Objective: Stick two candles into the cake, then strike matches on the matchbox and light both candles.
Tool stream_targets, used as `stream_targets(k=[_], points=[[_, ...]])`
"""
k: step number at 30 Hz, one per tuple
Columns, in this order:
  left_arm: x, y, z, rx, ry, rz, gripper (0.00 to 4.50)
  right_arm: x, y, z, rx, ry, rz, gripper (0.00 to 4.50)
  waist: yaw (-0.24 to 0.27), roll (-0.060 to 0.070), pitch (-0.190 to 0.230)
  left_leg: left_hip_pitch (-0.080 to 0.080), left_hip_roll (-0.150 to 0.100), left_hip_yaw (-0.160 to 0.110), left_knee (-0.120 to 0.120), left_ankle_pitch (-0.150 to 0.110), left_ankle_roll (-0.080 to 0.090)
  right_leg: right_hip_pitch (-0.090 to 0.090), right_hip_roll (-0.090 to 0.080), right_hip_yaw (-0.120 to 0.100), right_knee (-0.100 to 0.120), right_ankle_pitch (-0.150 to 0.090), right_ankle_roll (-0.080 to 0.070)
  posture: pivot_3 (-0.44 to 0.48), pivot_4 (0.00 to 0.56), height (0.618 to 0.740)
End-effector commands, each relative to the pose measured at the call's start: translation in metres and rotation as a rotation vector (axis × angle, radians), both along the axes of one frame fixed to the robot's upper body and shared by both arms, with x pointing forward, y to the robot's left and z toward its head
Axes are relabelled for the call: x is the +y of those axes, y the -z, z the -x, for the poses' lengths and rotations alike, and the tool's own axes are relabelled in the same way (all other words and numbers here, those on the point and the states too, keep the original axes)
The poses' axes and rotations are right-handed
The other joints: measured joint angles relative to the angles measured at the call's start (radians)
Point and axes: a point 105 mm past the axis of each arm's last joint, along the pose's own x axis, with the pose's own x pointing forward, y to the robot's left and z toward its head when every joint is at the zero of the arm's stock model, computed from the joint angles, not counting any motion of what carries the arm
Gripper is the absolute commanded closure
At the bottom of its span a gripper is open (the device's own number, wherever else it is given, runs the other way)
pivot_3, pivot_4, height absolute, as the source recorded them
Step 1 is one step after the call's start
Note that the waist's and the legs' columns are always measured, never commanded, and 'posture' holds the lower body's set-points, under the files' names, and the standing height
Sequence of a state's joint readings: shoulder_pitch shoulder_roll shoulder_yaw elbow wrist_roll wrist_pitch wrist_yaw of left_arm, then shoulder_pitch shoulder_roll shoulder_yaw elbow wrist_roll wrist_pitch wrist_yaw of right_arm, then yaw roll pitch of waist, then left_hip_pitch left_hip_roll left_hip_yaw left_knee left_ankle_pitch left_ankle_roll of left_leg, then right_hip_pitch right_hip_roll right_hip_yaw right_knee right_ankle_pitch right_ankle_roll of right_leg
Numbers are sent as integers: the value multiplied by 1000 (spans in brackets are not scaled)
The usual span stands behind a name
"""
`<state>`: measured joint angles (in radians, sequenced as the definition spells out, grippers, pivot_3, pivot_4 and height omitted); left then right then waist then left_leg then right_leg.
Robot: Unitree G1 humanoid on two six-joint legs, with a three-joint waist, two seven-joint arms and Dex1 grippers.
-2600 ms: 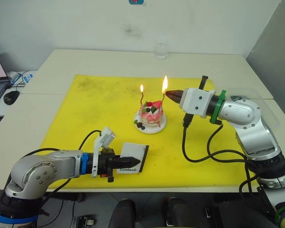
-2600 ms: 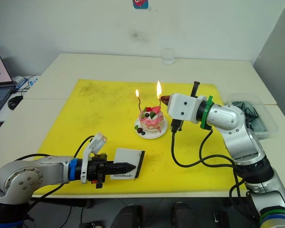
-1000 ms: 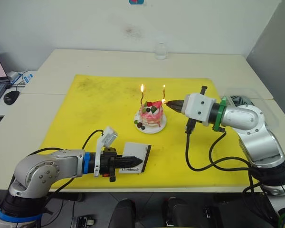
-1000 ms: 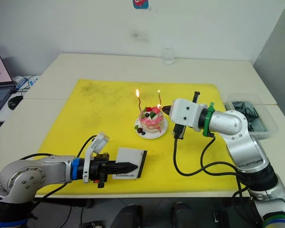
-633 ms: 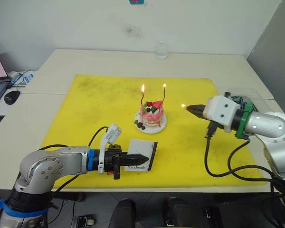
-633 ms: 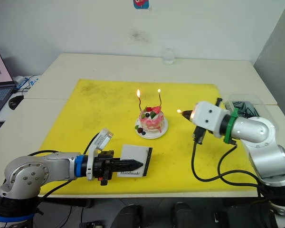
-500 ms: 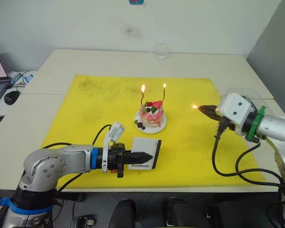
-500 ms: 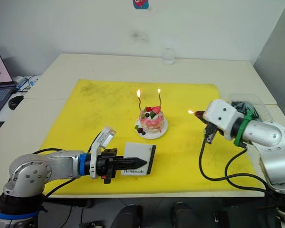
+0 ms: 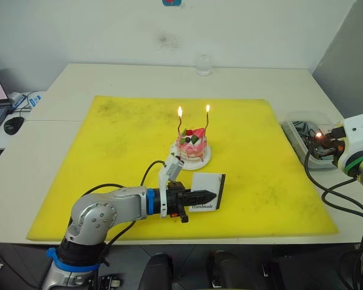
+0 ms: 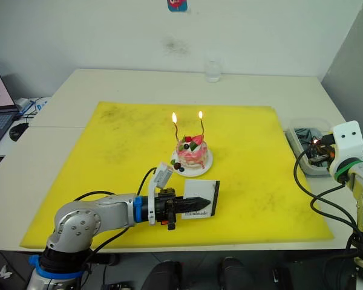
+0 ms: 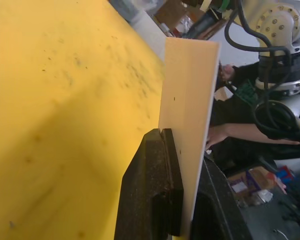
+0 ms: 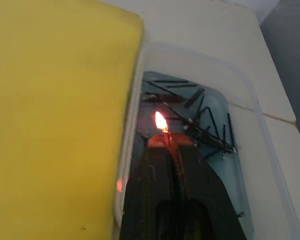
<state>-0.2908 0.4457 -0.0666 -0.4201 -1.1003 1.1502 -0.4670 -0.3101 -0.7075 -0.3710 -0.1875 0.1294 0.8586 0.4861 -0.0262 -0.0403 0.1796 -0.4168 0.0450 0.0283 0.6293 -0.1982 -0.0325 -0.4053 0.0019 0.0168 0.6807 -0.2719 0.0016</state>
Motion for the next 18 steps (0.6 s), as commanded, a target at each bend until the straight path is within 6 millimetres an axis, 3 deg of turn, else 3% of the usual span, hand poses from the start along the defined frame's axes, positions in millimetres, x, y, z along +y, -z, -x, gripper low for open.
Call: stream_targets(k=[1,7,8,11,18], points=[[-6,-6,-6,-49,-21,3,4500,-16,-10,-4,-58,83,23,4469,0,0,0,0,0,0,0,0,0,0,1,0,0,0,0,0,150,740],[-10,-8,-11,-62,-45,1,4500,-32,3,-20,-88,161,6,4469,-2,1,0,0,0,1,0,0,0,0,4,1,0,0,1,0,150,740],[-11,-9,-11,-64,-45,2,4500,-33,5,-22,-89,167,-2,4282,-2,1,0,0,0,1,0,0,0,0,4,1,0,0,1,0,150,740],[-13,-11,-13,-72,-51,1,4500,-36,7,-28,-109,176,-19,3556,-2,1,-1,0,0,1,0,0,0,0,5,1,0,0,1,0,150,740],[-12,-13,-17,-82,-87,-12,4500,-34,-6,-24,-186,156,-29,1031,-2,2,-1,0,0,1,0,0,0,0,5,1,0,0,1,0,150,740]])
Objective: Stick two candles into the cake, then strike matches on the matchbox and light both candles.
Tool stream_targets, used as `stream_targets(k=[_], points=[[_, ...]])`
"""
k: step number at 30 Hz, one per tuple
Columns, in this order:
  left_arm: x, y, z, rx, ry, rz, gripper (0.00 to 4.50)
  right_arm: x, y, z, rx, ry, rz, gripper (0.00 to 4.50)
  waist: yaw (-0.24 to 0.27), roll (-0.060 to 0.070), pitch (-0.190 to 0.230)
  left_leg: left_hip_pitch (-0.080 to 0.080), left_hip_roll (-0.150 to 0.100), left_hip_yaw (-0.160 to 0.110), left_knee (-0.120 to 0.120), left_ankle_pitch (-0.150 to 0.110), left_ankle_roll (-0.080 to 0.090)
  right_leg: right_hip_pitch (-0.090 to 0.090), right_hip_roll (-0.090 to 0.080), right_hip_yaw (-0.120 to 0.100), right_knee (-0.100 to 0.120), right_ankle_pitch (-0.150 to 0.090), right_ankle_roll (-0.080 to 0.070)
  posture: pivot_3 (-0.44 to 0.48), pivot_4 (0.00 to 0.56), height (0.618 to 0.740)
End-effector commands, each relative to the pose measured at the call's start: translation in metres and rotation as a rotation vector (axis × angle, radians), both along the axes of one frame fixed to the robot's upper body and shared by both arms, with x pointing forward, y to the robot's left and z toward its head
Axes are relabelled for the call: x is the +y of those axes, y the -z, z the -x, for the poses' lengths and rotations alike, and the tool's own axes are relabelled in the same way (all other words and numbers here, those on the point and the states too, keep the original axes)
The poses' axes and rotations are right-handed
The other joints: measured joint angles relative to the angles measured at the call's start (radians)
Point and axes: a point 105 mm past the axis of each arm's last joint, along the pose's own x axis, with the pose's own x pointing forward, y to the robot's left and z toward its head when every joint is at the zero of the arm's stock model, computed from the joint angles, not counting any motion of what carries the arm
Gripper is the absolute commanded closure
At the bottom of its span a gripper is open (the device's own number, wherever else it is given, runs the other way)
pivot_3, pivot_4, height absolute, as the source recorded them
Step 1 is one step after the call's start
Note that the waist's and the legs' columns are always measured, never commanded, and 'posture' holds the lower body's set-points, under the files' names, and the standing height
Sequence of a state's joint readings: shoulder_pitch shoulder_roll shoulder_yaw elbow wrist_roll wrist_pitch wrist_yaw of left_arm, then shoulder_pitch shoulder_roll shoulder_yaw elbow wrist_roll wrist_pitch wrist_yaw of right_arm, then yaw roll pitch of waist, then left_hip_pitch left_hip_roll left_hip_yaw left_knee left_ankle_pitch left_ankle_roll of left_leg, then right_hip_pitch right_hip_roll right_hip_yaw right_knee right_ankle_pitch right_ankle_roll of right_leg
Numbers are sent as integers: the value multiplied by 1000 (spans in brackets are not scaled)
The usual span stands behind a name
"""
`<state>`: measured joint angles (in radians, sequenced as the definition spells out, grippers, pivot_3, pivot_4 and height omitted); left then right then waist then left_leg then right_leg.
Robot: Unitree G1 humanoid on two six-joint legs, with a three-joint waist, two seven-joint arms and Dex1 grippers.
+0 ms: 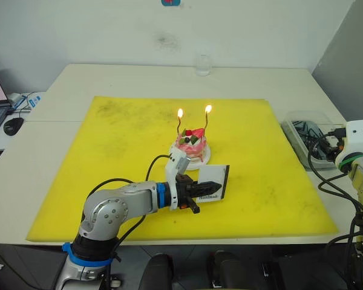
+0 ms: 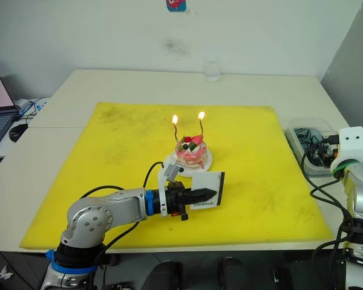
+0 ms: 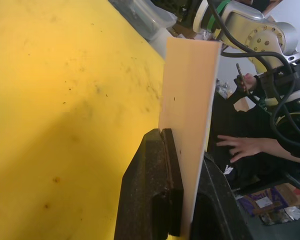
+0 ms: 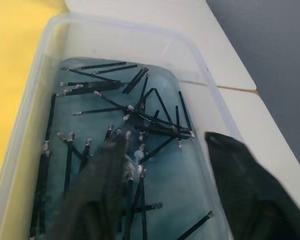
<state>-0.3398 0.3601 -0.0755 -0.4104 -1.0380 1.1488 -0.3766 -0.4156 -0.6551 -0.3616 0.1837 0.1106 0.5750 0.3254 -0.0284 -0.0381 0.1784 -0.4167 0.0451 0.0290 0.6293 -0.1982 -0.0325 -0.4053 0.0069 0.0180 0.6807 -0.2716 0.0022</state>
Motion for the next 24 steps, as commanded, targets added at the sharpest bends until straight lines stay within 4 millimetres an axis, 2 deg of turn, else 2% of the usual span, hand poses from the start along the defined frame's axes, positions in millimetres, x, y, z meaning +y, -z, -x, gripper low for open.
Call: stream_targets(k=[1,3,7,13,16,20,22,24], points=[[2,-8,-3,-36,-21,4,4500,3,-29,5,-112,-19,31,657,0,0,0,0,0,0,0,0,0,0,0,0,0,0,0,0,150,740],[4,-8,-4,-28,-30,2,4500,7,-36,11,-134,-36,48,28,0,0,0,0,0,0,0,0,0,0,0,0,0,0,0,0,150,740],[12,-9,-3,-4,-33,-9,4500,23,-53,23,-178,-102,105,28,0,1,0,0,1,-1,0,0,0,0,0,0,0,0,0,0,150,740],[23,-6,-4,47,-78,-64,4500,85,-72,48,-178,-439,232,28,0,2,0,0,1,-2,0,0,0,0,0,0,0,0,0,0,150,740],[26,4,0,118,-87,-90,4500,114,-68,62,-130,-625,229,28,0,2,0,0,1,-3,0,0,0,0,0,-1,0,0,0,0,150,740],[28,16,0,210,-117,-100,4500,161,-50,96,37,-965,151,28,2,1,0,0,1,-4,0,0,0,0,0,-1,0,0,0,0,150,740],[28,21,-1,246,-132,-108,4500,177,-39,114,134,-1092,124,28,4,1,0,0,1,-4,0,0,0,1,0,-2,0,0,0,0,150,740],[29,26,0,265,-140,-134,4500,185,-34,122,186,-1151,107,28,3,1,0,0,1,-5,0,0,0,1,0,-1,0,0,0,0,150,740]])
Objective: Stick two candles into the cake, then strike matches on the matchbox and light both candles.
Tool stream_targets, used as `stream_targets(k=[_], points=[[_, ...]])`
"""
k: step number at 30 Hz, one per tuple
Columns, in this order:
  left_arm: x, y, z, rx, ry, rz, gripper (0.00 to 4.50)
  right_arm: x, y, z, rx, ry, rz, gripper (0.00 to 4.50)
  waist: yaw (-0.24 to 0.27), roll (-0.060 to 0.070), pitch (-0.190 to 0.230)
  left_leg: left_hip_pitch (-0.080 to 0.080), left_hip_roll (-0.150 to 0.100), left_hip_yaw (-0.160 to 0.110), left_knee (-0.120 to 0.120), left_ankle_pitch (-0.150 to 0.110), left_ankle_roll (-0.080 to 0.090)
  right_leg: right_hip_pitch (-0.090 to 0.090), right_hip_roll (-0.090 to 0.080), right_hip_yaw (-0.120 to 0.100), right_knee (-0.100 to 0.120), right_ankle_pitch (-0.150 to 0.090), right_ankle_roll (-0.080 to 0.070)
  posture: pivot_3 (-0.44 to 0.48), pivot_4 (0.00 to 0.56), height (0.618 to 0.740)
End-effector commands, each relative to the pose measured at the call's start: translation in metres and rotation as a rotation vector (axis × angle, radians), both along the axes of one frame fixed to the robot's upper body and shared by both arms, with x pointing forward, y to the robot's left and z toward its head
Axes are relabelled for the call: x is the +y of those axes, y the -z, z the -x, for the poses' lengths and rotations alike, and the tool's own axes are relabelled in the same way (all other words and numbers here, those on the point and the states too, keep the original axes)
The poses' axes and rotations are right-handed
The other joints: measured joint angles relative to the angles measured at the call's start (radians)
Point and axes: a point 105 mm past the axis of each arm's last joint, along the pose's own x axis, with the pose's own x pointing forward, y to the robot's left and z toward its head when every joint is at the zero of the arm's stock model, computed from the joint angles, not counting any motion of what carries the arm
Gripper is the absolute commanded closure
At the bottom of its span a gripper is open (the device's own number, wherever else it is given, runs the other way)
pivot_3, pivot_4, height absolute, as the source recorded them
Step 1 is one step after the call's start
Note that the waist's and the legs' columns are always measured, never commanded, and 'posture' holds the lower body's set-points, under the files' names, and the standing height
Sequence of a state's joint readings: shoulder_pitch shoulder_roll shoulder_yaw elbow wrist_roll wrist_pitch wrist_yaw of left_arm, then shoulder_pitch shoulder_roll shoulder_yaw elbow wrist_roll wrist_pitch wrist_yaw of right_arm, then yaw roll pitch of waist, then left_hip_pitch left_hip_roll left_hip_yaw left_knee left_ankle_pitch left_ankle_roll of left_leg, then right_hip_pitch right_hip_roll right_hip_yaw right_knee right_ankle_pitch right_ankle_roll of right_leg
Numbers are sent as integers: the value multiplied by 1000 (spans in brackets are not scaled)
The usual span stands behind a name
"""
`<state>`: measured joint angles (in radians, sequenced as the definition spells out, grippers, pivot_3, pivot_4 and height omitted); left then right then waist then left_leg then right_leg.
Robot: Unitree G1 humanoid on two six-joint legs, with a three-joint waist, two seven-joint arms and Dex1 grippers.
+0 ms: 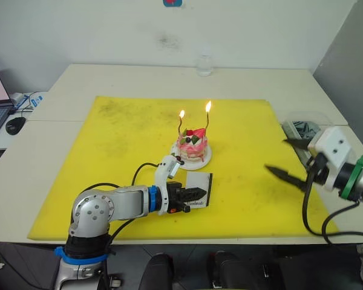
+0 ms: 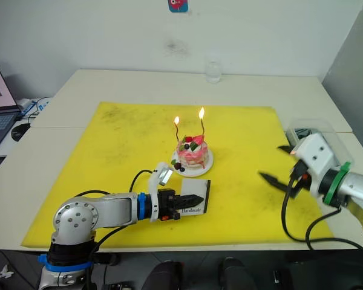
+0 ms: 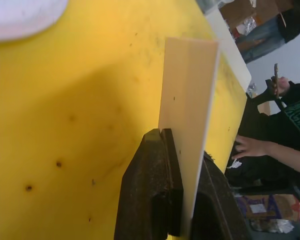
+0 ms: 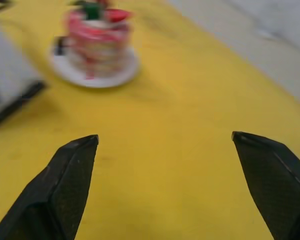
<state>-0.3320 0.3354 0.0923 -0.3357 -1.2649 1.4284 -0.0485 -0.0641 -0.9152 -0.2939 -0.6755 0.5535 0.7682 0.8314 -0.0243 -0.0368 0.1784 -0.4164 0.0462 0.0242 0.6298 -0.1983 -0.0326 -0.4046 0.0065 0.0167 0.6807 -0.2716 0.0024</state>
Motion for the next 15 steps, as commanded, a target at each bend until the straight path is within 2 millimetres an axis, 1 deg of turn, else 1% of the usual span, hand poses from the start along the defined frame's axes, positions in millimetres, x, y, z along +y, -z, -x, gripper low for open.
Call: stream_targets(k=[1,4,8,10,11,12,15], points=[[2,3,2,25,-4,-20,4500,18,1,18,66,-129,6,28,-1,0,0,0,0,0,0,0,0,0,0,0,0,0,0,0,150,740],[0,10,4,53,-13,-28,4500,25,3,21,89,-161,5,28,-1,0,0,1,-1,0,0,0,0,0,0,0,0,0,0,0,150,740],[0,19,2,76,-24,-64,4500,29,5,19,93,-164,4,28,-1,0,0,0,-1,0,0,0,0,0,0,0,0,0,0,0,150,740],[0,17,0,59,-23,-77,3912,31,6,20,97,-170,9,0,1,0,0,0,-1,0,0,0,0,0,0,0,-1,0,0,0,150,740],[-1,15,-1,50,-19,-80,3729,32,7,21,99,-173,11,0,1,0,0,0,-1,0,0,0,0,0,0,0,-1,0,0,0,150,740],[-1,13,-1,40,-15,-83,3446,32,7,21,101,-173,12,0,1,0,0,0,-1,0,0,0,0,0,0,0,-1,0,0,0,150,740],[0,9,-2,22,-2,-88,2498,32,8,22,105,-173,22,0,1,0,0,0,-1,0,0,0,0,0,0,0,-1,0,0,0,150,740]])
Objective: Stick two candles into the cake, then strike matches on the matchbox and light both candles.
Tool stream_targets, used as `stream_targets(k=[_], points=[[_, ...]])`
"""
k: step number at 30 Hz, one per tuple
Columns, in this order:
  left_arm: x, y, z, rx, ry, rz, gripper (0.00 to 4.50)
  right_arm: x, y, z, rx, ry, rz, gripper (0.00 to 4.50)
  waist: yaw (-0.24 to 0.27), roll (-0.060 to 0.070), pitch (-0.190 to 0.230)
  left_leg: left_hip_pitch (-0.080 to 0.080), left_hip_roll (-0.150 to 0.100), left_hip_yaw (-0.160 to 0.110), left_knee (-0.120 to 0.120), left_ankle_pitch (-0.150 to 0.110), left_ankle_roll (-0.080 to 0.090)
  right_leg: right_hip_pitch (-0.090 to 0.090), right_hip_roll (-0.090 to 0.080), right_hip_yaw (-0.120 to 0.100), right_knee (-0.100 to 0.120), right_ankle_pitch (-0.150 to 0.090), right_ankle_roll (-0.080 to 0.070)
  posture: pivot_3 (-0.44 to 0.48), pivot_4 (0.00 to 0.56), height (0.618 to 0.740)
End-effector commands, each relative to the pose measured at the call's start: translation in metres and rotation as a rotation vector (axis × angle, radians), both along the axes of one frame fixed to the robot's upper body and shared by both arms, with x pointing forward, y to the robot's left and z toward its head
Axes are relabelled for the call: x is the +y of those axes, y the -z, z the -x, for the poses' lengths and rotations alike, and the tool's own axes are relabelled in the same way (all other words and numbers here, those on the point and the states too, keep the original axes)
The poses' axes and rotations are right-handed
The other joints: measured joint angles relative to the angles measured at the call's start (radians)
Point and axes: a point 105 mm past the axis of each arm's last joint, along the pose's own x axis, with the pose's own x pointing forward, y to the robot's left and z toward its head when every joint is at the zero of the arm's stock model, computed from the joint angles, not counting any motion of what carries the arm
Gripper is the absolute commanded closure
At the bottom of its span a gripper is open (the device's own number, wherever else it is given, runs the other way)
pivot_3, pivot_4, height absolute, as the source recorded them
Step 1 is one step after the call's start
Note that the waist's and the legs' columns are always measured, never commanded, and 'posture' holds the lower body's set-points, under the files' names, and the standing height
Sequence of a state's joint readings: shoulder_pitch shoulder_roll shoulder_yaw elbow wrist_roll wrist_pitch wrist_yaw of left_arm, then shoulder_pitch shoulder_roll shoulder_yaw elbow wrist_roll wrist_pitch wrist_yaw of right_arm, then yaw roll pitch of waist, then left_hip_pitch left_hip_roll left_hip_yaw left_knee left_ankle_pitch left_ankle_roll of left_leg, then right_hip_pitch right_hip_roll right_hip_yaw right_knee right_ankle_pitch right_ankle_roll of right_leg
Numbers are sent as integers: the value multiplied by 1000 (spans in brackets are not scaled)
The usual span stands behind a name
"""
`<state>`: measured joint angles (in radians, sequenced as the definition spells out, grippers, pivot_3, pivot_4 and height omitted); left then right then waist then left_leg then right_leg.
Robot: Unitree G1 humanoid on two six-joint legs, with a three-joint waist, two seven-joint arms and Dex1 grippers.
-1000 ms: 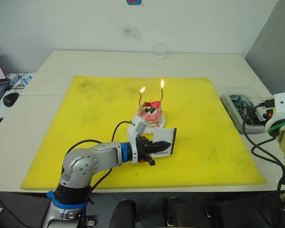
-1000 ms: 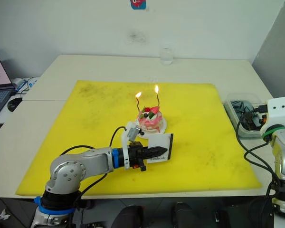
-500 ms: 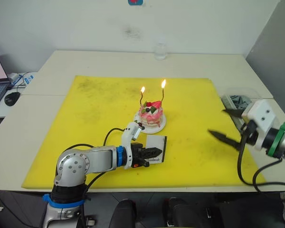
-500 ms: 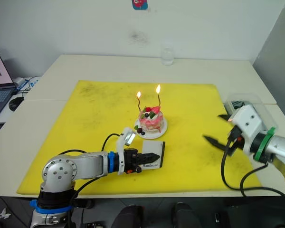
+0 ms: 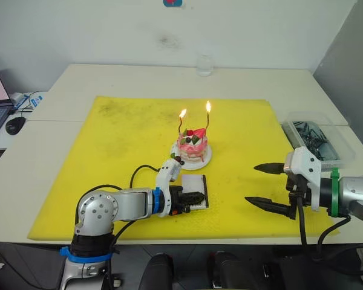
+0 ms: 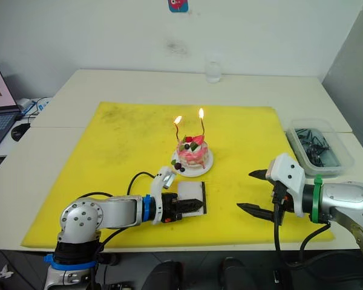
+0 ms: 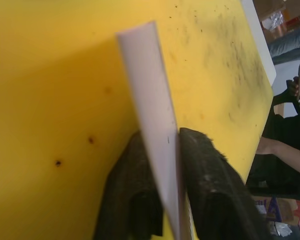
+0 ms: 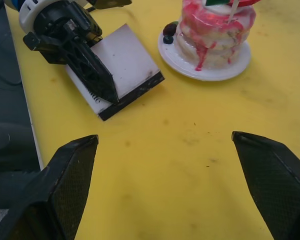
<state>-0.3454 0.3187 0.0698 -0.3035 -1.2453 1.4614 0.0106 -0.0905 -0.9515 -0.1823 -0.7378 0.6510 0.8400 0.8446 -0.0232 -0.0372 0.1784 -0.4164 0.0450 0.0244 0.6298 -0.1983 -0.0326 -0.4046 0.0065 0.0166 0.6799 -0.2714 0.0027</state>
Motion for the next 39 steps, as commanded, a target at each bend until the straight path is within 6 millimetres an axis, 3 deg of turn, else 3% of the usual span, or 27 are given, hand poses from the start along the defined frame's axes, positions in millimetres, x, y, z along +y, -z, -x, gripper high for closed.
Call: stream_targets(k=[1,7,9,16,24,29,33,39], points=[[1,-5,0,-26,14,-19,2209,3,-7,4,-32,-20,16,0,0,0,0,0,0,0,0,0,0,0,0,0,0,0,0,0,150,740],[2,-16,7,-52,71,-21,381,-1,-4,8,-11,-30,45,0,-1,0,0,0,0,0,0,0,0,0,0,0,0,0,0,0,150,740],[5,-17,11,-54,87,-33,35,-1,-3,9,-9,-34,52,0,-3,0,0,0,0,0,0,0,0,0,0,0,0,0,0,0,150,740],[28,-32,21,-122,119,-105,35,-3,-6,10,-14,-48,69,0,-3,0,0,0,1,-1,0,0,0,0,0,-1,0,0,0,0,150,740],[85,-75,34,-270,118,-260,35,-26,-28,2,-79,-30,127,0,-1,-1,1,0,1,0,-1,0,0,-1,-6,-1,-1,-1,-2,0,150,740],[121,-96,10,-589,55,-436,35,-46,-50,-8,-153,6,139,0,2,-1,2,0,0,2,-1,0,0,-1,-9,0,-3,-4,-7,0,150,740],[168,-102,-17,-811,-26,-646,35,-64,-66,-14,-207,22,179,0,8,0,2,0,0,2,-2,0,0,-2,-9,-1,-2,-6,-10,0,150,740],[193,-97,-13,-855,26,-665,35,-78,-76,-16,-226,12,220,0,9,0,3,-1,2,5,-5,-2,1,-4,-10,-1,-3,-7,-12,0,150,740]])
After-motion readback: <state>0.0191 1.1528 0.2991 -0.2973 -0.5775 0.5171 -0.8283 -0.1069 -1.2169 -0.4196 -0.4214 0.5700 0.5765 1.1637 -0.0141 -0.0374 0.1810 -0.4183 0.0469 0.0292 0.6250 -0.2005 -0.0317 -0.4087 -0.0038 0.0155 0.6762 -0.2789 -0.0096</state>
